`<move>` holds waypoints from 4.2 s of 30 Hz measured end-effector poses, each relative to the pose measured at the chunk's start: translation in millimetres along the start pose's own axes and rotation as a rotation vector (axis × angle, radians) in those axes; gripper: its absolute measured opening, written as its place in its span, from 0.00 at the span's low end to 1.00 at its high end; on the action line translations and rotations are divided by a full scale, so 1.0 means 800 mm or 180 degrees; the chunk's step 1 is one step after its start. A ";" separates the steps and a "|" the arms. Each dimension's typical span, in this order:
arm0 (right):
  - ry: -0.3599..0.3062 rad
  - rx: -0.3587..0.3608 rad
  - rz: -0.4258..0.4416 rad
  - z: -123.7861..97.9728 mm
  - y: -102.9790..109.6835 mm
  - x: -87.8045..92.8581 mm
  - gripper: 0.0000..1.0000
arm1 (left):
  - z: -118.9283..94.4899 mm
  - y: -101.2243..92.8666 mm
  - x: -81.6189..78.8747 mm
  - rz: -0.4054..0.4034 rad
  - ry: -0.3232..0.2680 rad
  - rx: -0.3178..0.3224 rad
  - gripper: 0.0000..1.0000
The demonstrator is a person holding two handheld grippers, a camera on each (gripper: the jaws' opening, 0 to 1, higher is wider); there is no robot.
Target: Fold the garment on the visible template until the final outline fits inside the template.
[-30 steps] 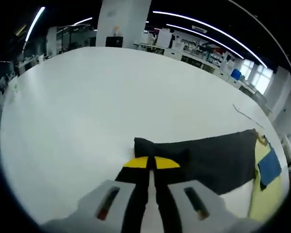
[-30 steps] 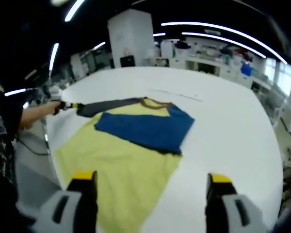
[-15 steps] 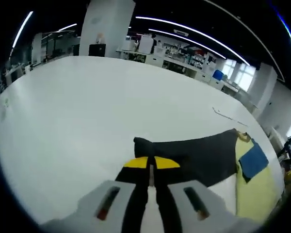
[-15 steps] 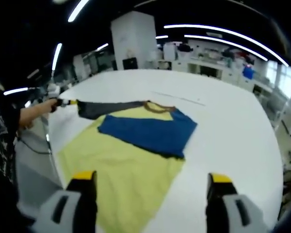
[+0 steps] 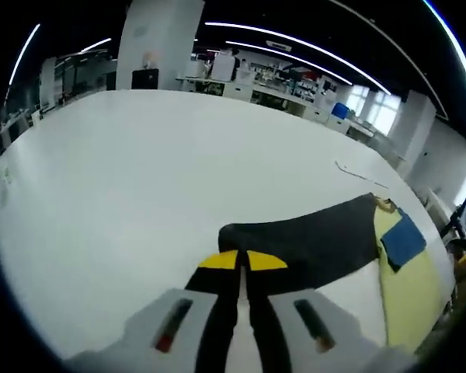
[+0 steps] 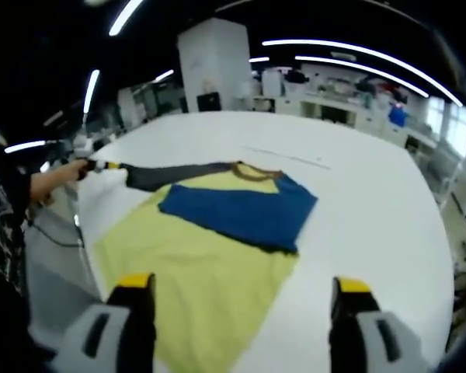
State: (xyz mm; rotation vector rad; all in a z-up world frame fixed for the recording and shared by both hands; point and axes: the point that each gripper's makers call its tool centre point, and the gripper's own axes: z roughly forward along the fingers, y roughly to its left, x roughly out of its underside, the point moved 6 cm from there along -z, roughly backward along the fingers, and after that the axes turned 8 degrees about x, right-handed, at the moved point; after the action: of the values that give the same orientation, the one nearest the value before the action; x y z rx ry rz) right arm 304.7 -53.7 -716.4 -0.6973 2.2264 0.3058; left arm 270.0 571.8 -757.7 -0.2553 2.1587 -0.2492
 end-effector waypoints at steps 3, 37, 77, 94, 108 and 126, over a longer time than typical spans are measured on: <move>-0.0006 -0.0008 0.0006 -0.001 0.001 0.000 0.94 | -0.002 0.009 0.001 0.0208 0.0072 -0.0048 0.00; -0.0082 0.0016 0.0101 -0.017 0.004 0.002 0.99 | 0.003 0.027 0.033 0.0194 0.0227 -0.0310 0.29; -0.0088 0.0099 0.0169 -0.030 0.005 0.022 0.99 | 0.007 0.001 0.058 -0.0349 0.0430 -0.0782 0.04; -0.0224 0.0006 0.0136 -0.035 0.014 0.015 0.99 | -0.003 -0.016 0.036 -0.0203 0.0311 -0.0655 0.01; -0.0239 -0.0044 0.0057 -0.037 0.026 0.014 0.99 | -0.003 -0.038 0.016 -0.0185 0.0177 -0.0488 0.01; -0.0239 -0.0096 0.0034 -0.043 0.048 0.017 0.99 | 0.023 -0.090 -0.004 -0.0117 0.0133 -0.0188 0.01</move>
State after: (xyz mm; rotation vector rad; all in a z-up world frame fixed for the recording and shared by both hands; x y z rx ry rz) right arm 254.3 -42.2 -703.4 -0.6795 2.1588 0.3659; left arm 293.1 501.8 -745.7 -0.3266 2.2066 -0.2136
